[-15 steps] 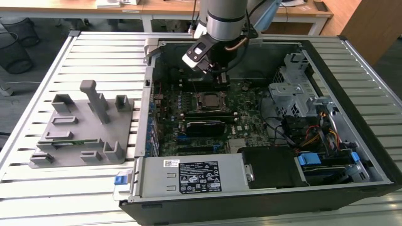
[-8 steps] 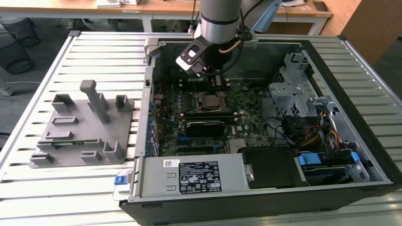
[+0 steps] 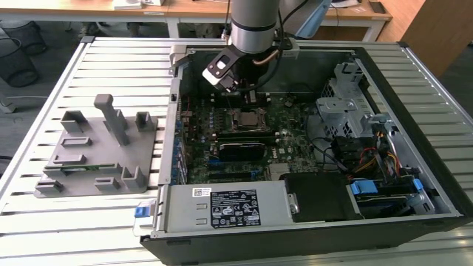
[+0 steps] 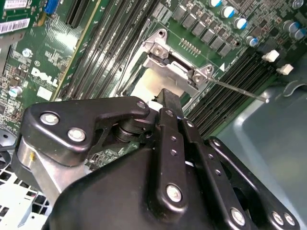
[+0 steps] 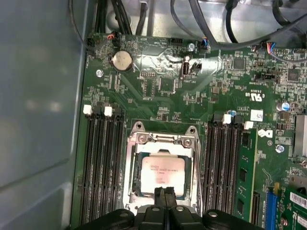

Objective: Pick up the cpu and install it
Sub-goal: 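Close the cpu cover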

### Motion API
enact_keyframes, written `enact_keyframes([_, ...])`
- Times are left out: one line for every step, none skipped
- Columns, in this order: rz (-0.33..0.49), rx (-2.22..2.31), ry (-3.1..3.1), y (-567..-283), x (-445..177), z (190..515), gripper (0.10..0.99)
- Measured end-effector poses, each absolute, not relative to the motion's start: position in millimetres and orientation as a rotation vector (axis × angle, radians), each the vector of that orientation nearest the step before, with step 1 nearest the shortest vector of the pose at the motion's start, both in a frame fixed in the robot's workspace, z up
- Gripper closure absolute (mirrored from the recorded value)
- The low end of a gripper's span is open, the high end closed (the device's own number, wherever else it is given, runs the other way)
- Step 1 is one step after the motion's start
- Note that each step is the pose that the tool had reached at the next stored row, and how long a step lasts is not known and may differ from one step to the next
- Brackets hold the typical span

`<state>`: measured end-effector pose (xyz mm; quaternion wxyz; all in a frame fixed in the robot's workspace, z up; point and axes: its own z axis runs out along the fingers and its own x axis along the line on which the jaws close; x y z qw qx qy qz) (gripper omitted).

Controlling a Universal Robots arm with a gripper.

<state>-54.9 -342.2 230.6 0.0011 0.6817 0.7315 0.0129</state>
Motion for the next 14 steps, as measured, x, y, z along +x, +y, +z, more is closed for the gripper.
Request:
enact_keyframes([0.040,2.140,2.297,-342.5,-55.6,230.3,0.980])
enact_keyframes([0.040,2.140,2.297,-342.6,-56.1,229.9,0.980])
enact_keyframes([0.040,2.140,2.297,-342.7,-56.6,229.5,0.980])
enact_keyframes([0.040,2.140,2.297,-342.8,-57.2,228.9,0.980])
enact_keyframes([0.040,2.140,2.297,-342.9,-58.0,228.3,0.980])
enact_keyframes([0.040,2.140,2.297,-342.9,-58.7,227.6,0.980])
enact_keyframes([0.040,2.140,2.297,-343.0,-59.4,226.9,0.980])
enact_keyframes([0.040,2.140,2.297,-343.0,-60.1,226.2,0.980])
enact_keyframes([0.040,2.140,2.297,-343.0,-60.7,225.5,0.980])
enact_keyframes([0.040,2.140,2.297,-343.0,-61.4,224.8,0.980])
enact_keyframes([0.040,2.140,2.297,-343.1,-62.2,223.9,0.980])
enact_keyframes([0.040,2.140,2.297,-343.1,-62.8,223.1,0.980])
enact_keyframes([0.040,2.140,2.297,-343.1,-63.2,222.3,0.980])
enact_keyframes([0.040,2.140,2.297,-343.1,-63.5,221.4,0.980])
